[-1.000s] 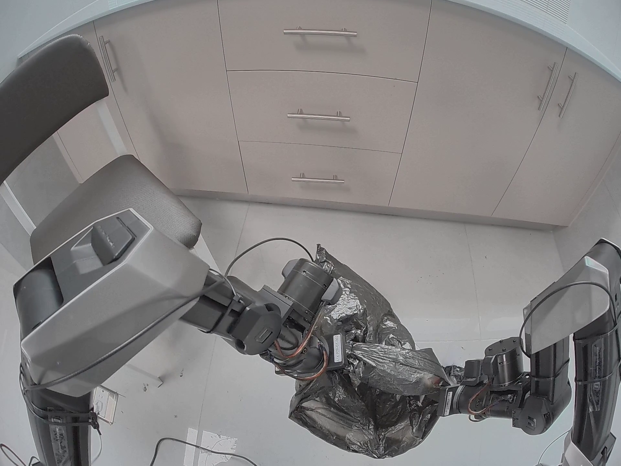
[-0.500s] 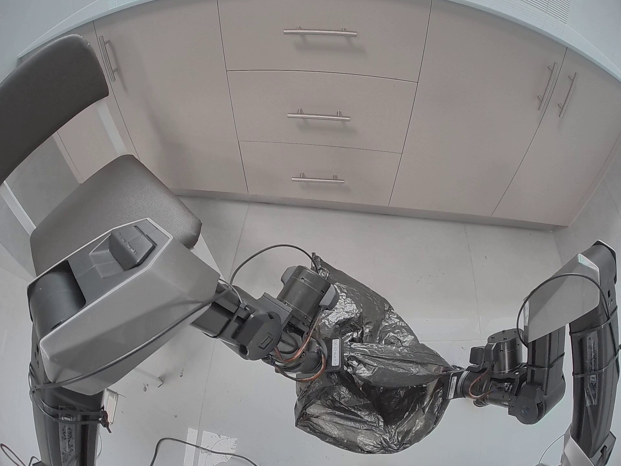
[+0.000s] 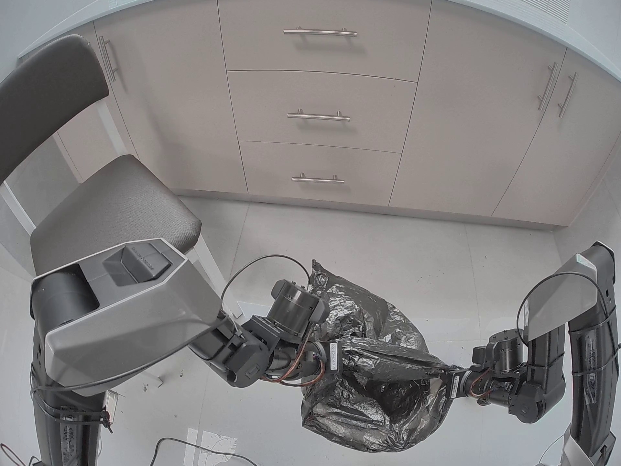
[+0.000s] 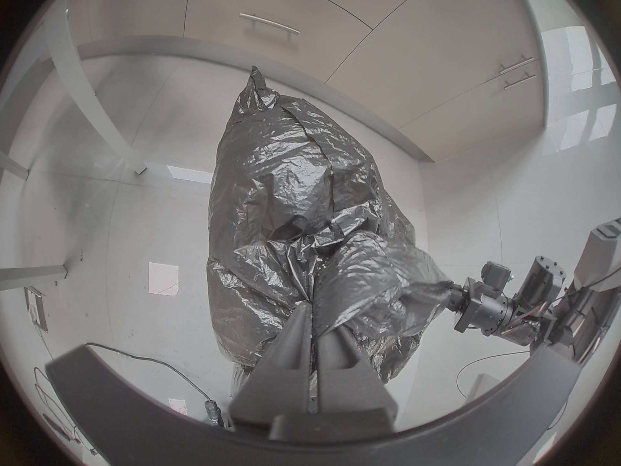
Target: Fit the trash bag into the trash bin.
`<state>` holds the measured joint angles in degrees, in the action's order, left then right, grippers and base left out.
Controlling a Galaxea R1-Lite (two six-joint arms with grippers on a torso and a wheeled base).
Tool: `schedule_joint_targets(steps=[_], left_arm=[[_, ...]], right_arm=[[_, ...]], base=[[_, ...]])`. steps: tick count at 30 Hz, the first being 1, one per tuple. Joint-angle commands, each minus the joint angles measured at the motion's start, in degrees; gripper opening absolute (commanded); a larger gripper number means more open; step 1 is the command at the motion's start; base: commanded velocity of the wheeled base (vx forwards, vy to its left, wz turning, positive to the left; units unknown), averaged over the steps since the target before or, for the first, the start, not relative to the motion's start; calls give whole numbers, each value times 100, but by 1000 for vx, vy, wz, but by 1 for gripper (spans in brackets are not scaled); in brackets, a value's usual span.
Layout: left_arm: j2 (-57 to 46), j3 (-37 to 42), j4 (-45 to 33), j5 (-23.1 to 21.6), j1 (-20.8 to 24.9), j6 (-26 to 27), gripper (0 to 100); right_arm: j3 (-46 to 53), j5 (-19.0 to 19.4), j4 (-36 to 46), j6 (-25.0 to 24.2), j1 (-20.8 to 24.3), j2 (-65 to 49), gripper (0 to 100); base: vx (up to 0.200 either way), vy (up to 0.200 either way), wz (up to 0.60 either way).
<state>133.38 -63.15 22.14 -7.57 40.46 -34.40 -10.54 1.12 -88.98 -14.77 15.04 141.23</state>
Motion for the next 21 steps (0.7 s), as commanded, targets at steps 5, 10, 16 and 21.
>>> schedule_joint_targets(steps=[5, 10, 16, 21], left_arm=[[-57, 655, 810, -60, 23, -23, 0], [-93, 883, 1188, -60, 129, -67, 0], [-128, 945, 1240, -78, 173, -75, 0], [-128, 953, 1258, -78, 322, -75, 0]], right_arm=[[589, 327, -102, 221, 236, -517, 100], [905, 714, -102, -96, 754, -1836, 100], [967, 679, -102, -245, 1308, -2996, 100], [61, 204, 513, -245, 1326, -2987, 100]], base=[[0, 0, 0], [0, 0, 0], [0, 0, 0], [0, 0, 0]])
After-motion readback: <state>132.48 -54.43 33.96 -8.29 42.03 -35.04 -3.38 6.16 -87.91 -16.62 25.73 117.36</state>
